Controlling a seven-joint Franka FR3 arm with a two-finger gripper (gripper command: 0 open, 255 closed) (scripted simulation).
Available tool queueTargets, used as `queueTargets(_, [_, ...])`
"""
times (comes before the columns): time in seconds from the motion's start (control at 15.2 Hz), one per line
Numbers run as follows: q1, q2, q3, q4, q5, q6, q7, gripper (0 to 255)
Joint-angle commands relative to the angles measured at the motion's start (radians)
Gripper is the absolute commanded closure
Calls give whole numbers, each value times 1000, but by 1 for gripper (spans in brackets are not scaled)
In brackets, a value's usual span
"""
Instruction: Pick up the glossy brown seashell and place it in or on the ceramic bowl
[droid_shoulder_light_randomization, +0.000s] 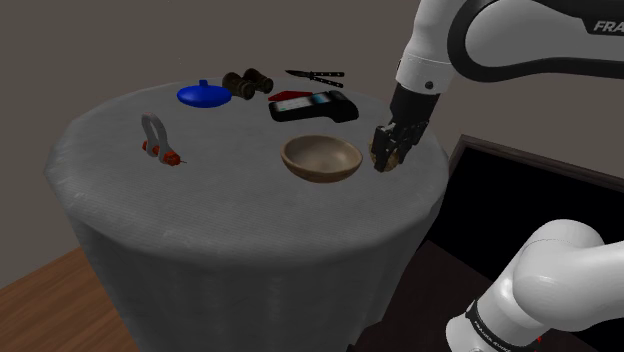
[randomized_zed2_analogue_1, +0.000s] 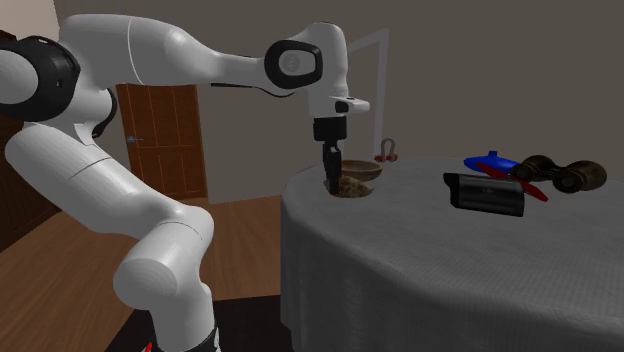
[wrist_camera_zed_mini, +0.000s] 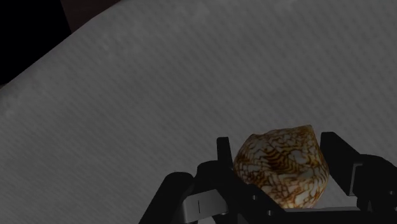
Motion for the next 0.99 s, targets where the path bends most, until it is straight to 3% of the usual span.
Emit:
queueTargets(0.0, [0, 0, 0, 0, 0, 0, 0, 255])
queueTargets(0.33, [0, 0, 0, -1, 0, 0, 0, 255])
queueTargets(0.92, [-8, 30, -11, 141, -12, -111, 3, 255])
